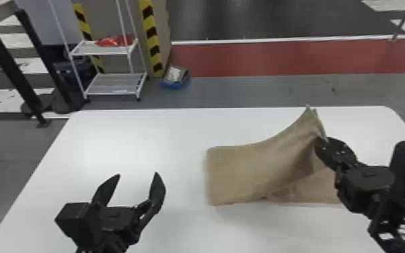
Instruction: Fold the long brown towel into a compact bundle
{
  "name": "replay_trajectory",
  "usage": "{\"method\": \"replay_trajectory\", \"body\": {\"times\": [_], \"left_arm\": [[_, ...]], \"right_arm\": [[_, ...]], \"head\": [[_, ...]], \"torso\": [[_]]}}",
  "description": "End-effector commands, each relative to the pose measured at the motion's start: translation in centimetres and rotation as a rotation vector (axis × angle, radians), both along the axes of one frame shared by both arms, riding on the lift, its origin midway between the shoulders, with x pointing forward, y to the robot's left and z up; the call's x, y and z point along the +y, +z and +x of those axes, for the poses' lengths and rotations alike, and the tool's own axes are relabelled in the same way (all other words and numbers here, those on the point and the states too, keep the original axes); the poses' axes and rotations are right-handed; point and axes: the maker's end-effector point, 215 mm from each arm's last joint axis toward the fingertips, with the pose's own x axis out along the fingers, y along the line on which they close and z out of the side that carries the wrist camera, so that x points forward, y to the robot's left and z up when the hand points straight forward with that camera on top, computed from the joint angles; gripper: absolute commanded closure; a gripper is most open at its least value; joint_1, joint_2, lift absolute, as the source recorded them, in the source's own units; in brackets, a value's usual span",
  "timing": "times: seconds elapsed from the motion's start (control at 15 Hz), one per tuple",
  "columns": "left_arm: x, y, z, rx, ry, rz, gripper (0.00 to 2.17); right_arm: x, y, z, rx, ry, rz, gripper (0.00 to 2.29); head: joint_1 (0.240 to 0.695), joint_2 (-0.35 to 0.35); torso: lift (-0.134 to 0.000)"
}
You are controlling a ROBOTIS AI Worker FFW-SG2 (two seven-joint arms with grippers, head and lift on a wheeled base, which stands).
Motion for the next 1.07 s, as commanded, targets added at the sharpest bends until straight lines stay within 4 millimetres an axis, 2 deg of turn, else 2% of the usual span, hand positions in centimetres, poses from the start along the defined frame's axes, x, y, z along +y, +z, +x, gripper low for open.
{"method": "replay_trajectory", "body": {"times": [0.0, 0.07, 0.2, 0.33, 0.53, 0.73, 0.8, 0.87, 0.93, 1.0], "left_arm": [[-0.2, -0.3, 0.0, 0.004, -0.007, -0.001, 0.06], [-0.2, -0.4, 0.0, 0.006, -0.009, 0.001, 0.06], [-0.4, -0.4, 0.0, 0.005, -0.015, -0.001, 0.06], [-0.3, -0.7, -0.1, 0.013, -0.014, 0.001, 0.06], [-0.3, -1.3, -0.3, 0.025, -0.014, 0.001, 0.06], [-0.6, -1.8, -0.3, 0.033, -0.017, -0.001, 0.06], [-0.7, -1.8, -0.3, 0.033, -0.019, -0.001, 0.06], [-0.7, -1.8, -0.3, 0.033, -0.019, 0.001, 0.06], [-0.8, -1.8, -0.3, 0.033, -0.020, 0.000, 0.06], [-0.8, -2.0, -0.3, 0.036, -0.021, 0.002, 0.06]], "right_arm": [[-2.2, -2.0, 0.0, 0.039, -0.040, 0.017, 1.48], [-2.2, -3.6, -0.1, 0.065, -0.042, 0.016, 1.48], [-2.5, -4.8, 0.2, 0.081, -0.047, 0.022, 1.48], [-3.9, -4.0, 0.6, 0.065, -0.068, 0.023, 1.48], [-6.8, -1.4, 0.9, 0.022, -0.113, 0.052, 1.48], [-8.2, -2.0, 0.8, 0.038, -0.136, 0.048, 1.45], [-8.5, -3.2, 0.7, 0.065, -0.141, 0.047, 1.09], [-8.8, -4.4, 0.5, 0.085, -0.149, 0.048, 0.30], [-9.6, -5.2, 0.5, 0.101, -0.168, 0.056, 0.00], [-10.5, -5.1, 0.6, 0.101, -0.189, 0.073, 0.00]], "head": [[0.695, 0.051], [0.695, 0.021], [0.695, 0.010], [0.695, 0.005], [0.695, -0.020], [0.695, -0.049], [0.695, -0.058], [0.695, -0.069], [0.695, -0.073], [0.695, -0.078]], "torso": [[-0.119], [-0.119], [-0.119], [-0.119], [-0.119], [-0.119], [-0.119], [-0.119], [-0.119], [-0.119]]}}
